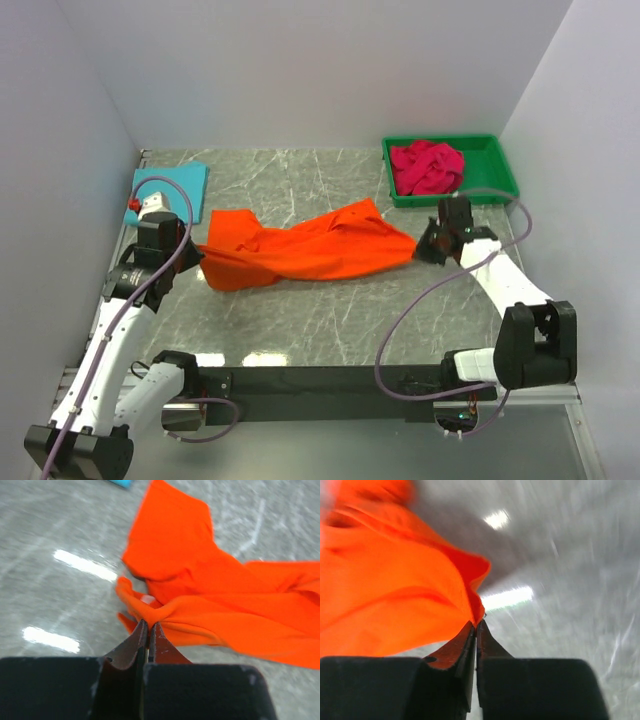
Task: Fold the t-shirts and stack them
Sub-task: Flatten the tshirt out
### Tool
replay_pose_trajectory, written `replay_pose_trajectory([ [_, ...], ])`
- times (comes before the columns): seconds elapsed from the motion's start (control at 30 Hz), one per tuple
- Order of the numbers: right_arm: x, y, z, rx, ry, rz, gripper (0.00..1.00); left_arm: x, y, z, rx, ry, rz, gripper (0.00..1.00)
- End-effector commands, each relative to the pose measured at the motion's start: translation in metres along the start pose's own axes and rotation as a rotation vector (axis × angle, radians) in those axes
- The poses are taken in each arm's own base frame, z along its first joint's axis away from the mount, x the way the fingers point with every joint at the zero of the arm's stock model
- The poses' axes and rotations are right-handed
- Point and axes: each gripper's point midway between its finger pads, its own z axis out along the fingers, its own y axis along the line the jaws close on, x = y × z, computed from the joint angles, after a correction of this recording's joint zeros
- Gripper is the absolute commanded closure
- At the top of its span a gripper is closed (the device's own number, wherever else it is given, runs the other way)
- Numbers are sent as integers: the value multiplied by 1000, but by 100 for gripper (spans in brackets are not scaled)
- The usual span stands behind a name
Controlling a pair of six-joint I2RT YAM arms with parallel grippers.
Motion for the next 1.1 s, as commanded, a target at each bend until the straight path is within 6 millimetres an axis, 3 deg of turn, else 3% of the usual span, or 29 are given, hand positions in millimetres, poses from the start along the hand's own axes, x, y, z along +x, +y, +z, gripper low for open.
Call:
replay_pose_trajectory([
  [0.0,37,-23,6,27,51,71,91,14,-21,-2,122,64,-59,99],
  [0.07,51,-36,8,52,52,82,82,23,-24,1,139,96,-70,99],
  [0.1,49,-43,8,80,22,82,70,31,-21,4,133,109,-73,99],
  [0.23,47,-49,8,73,-42,68,52,33,-18,9,131,83,-85,99],
  [0.37,43,-57,15,133,-31,29,50,32,-19,10,136,79,-88,99],
  [0.67,69,-71,24,200,81,71,50,26,-22,7,146,65,-84,99],
  [1.07,90,-65,38,198,151,84,51,22,-21,4,148,43,-91,99],
])
